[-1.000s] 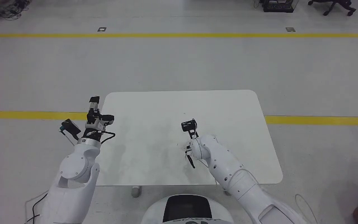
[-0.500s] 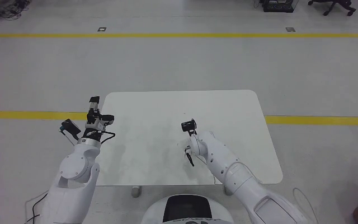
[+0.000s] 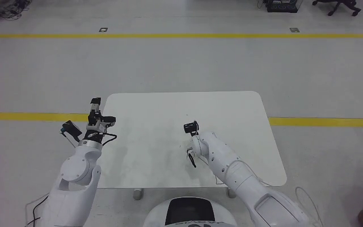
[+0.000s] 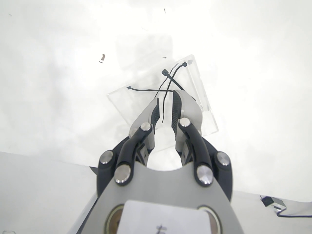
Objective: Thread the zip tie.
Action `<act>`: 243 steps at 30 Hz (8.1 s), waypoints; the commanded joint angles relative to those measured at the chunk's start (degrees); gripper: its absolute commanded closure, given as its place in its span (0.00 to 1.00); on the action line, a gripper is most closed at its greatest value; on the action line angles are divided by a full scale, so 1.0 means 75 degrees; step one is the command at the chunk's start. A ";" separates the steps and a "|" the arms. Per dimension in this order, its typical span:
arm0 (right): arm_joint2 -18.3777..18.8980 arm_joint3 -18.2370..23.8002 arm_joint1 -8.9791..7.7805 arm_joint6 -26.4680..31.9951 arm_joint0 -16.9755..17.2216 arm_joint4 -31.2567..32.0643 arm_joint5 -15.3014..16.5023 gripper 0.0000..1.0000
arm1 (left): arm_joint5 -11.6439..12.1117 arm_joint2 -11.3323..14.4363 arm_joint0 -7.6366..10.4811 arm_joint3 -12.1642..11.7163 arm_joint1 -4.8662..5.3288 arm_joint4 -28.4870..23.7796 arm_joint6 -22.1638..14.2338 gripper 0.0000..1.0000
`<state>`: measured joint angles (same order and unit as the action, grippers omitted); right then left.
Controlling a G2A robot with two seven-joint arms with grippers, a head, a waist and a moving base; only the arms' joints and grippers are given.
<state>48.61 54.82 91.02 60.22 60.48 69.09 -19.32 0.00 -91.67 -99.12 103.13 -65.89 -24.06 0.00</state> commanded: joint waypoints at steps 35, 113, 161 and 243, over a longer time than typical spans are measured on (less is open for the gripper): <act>-0.0143 -0.1192 0.0318 -0.0341 -0.0520 -0.0440 0.0155 0.91 | 0.0000 0.0000 0.0000 0.0000 0.0000 0.0000 0.0000 0.00; 0.2663 0.3370 -0.0994 -0.0342 0.2193 -0.1851 0.3499 1.00 | 0.0000 0.0000 0.0000 0.0000 0.0000 0.0000 0.0000 0.00; 0.3065 0.3086 -0.1734 -0.0101 0.2146 -0.5665 0.5173 1.00 | 0.0000 0.0000 0.0000 0.0000 0.0000 0.0000 0.0000 0.00; 0.3131 0.3506 -0.2370 -0.2149 0.2699 -0.7601 0.4605 1.00 | -0.0023 0.1124 0.0357 -0.0480 -0.0053 0.3149 -0.0502 0.00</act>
<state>72.10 81.12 73.25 44.09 80.72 12.08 15.21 -0.13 -83.24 -96.44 99.54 -66.28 -0.41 -3.78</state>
